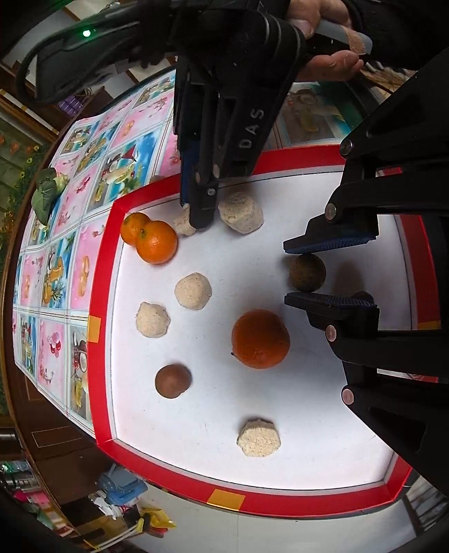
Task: Organize fruits
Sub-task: 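Lower the nut into the tray and open the left tool, then grasp a dark red date with the left tool while the right tool holds its piece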
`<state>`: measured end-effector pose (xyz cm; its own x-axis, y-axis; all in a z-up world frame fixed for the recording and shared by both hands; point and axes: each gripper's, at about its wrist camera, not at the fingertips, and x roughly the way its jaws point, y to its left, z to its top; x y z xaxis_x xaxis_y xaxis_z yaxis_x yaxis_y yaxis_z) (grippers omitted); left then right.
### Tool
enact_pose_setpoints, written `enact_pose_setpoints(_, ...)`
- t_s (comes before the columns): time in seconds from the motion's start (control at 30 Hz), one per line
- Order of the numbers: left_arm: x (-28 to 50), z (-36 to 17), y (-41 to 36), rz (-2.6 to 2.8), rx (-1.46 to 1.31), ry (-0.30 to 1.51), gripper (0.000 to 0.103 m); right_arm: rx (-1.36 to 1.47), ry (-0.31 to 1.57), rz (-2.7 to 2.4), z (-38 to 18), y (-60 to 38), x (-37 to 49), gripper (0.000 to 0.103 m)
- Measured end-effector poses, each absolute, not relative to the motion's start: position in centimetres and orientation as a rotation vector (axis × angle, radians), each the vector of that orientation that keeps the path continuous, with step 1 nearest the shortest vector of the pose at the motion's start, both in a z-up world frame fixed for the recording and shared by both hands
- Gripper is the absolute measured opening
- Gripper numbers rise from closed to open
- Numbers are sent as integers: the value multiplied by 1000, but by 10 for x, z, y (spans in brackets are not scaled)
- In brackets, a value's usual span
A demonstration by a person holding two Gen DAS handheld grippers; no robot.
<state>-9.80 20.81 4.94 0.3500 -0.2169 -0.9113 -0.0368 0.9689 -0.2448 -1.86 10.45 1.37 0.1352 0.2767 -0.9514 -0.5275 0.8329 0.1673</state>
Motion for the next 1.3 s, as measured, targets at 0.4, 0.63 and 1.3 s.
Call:
enact_pose_setpoints(0.4, -103, 65, 202, -156, -288, 1146, 43, -22, 1199, 638, 65, 44, -23, 52)
enact_pose_setpoints(0.63, -97, 79, 181, -176, -276, 1102, 46, 10, 1185, 548, 52, -5, -2, 50)
enact_pose_setpoints(1.3, -71, 96, 154, -163, -251, 1093, 46, -87, 1252, 611, 2, 27, 21, 12)
